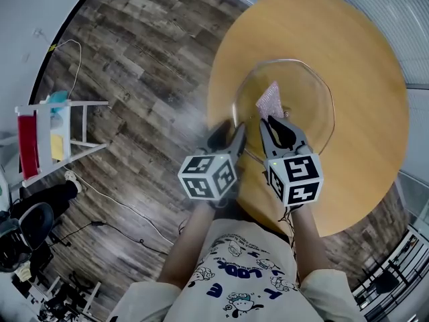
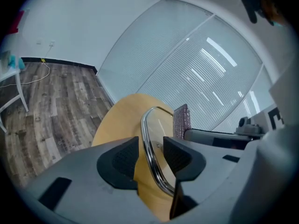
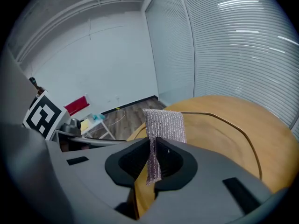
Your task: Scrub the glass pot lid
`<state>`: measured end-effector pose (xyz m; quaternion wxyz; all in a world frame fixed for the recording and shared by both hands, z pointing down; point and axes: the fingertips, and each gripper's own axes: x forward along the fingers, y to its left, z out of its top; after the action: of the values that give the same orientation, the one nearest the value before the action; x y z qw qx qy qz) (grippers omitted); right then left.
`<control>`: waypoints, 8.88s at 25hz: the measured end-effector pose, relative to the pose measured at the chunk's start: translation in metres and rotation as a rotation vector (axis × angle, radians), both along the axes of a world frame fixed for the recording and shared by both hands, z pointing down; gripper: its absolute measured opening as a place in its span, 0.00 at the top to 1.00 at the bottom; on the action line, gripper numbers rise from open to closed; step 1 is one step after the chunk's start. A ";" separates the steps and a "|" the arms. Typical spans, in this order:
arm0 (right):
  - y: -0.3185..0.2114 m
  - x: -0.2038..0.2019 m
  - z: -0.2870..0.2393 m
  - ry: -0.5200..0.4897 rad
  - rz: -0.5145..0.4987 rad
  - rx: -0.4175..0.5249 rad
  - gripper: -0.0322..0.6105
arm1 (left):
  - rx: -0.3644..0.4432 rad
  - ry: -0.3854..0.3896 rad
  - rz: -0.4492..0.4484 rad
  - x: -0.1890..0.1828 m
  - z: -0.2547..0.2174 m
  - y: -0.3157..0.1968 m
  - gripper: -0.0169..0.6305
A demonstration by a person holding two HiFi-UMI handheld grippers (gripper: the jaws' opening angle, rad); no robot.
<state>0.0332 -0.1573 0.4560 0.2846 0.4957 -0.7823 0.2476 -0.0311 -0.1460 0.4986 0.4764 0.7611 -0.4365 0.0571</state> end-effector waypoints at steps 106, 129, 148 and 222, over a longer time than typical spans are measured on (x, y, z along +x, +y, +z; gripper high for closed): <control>-0.026 0.134 0.056 0.203 0.262 -0.219 0.86 | -0.070 -0.017 -0.031 0.002 0.023 -0.006 0.85; 0.004 0.133 0.055 0.163 0.318 -0.257 0.86 | -0.078 -0.007 -0.055 0.002 0.023 0.000 0.85; 0.030 0.114 0.057 0.111 0.309 -0.316 0.86 | -0.090 0.011 -0.095 0.002 0.024 0.001 0.85; 0.051 -0.003 0.055 -0.003 0.124 -0.356 0.86 | -0.222 0.359 -0.194 -0.003 0.017 0.020 0.86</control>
<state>0.0303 -0.1060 0.5107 0.3510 0.4842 -0.6946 0.3998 -0.0344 -0.1263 0.5154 0.6303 0.6566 -0.4069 -0.0774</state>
